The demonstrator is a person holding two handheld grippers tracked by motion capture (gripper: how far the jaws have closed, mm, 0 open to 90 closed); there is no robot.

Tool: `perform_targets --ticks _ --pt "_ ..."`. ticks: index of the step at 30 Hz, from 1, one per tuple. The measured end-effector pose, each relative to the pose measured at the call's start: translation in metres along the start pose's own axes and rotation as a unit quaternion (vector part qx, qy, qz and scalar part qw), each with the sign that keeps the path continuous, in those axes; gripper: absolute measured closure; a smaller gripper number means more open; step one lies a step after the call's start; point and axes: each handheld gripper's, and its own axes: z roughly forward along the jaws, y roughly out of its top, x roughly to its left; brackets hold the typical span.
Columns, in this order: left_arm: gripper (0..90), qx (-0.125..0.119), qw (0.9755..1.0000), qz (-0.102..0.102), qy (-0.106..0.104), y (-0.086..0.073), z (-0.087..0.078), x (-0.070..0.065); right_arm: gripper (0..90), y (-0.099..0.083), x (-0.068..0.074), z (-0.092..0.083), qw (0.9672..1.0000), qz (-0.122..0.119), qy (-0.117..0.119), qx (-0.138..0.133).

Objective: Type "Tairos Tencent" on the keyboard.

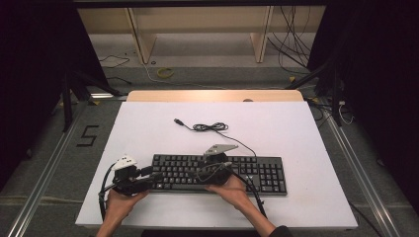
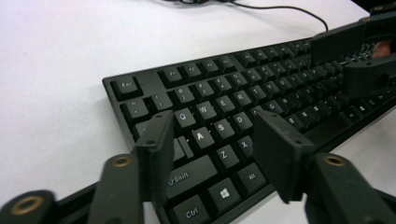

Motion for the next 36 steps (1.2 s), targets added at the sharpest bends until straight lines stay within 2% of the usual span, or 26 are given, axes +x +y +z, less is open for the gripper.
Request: perform_targets --ticks 11,18,22,24,30,36 --pt "69.7 0.028 0.9996 0.005 0.008 -0.002 0.002 0.002 38.0 0.01 0.001 0.014 1.0 -0.001 0.001 0.007" --pt "81.5 0.04 0.999 0.017 0.012 -0.002 0.004 0.0 43.5 0.014 0.001 0.021 0.9999 -0.004 -0.006 0.012" --pt "86.9 0.045 0.9987 0.021 0.013 -0.002 0.005 0.0 49.9 0.016 0.002 0.026 0.9998 -0.005 -0.011 0.017" --pt "88.8 0.045 0.9987 0.021 0.013 -0.002 0.005 0.001 55.9 0.017 0.002 0.028 0.9998 -0.006 -0.011 0.018" --pt "89.0 0.055 0.9982 0.024 0.011 -0.002 0.006 0.0 74.8 0.019 0.005 0.035 0.9994 -0.019 -0.018 0.025" --pt "89.0 0.062 0.9978 0.022 0.011 -0.002 0.007 0.002 85.4 0.017 0.005 0.041 0.9988 -0.019 -0.025 0.038"
